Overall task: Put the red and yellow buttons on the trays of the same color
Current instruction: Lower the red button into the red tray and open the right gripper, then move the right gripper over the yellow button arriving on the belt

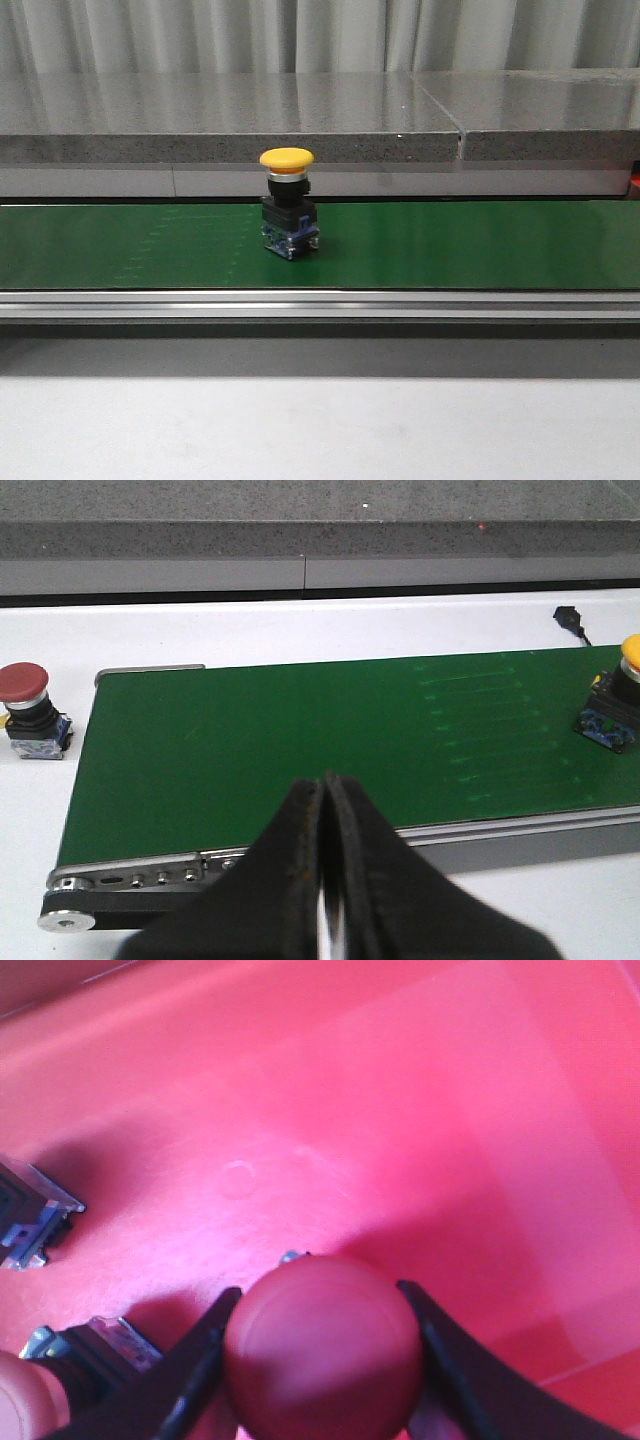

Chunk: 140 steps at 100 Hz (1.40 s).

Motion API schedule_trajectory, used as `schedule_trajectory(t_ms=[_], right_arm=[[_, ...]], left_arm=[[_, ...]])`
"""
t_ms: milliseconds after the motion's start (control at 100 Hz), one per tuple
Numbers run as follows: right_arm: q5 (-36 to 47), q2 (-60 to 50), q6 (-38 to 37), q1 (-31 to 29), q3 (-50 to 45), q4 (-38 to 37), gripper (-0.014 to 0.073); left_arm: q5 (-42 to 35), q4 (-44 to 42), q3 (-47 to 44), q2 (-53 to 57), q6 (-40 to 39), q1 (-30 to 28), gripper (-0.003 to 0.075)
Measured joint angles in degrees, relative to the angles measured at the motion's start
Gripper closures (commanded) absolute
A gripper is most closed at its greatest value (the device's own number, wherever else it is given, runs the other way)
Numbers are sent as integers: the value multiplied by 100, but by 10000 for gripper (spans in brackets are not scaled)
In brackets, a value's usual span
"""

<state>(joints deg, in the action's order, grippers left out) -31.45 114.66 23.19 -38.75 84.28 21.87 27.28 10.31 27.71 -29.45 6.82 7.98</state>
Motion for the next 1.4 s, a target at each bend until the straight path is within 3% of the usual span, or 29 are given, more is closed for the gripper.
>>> schedule_trajectory(t_ms=[280, 350, 500, 570, 930, 1170, 1400], right_arm=[[50, 215, 0, 217, 43, 12, 478], [50, 228, 0, 252, 48, 12, 398], [48, 235, 0, 271, 58, 29, 109], [-19, 265, 0, 271, 82, 41, 51], [-459, 275, 0, 222, 694, 41, 54], [-1250, 245, 0, 222, 1440, 41, 54], [-1834, -518, 167, 222, 1478, 41, 54]], left_arm=[[0, 0, 0, 0, 0, 0, 739], [0, 0, 0, 0, 0, 0, 739], [0, 0, 0, 0, 0, 0, 739], [0, 0, 0, 0, 0, 0, 739], [0, 0, 0, 0, 0, 0, 739], [0, 0, 0, 0, 0, 0, 739], [0, 0, 0, 0, 0, 0, 739]])
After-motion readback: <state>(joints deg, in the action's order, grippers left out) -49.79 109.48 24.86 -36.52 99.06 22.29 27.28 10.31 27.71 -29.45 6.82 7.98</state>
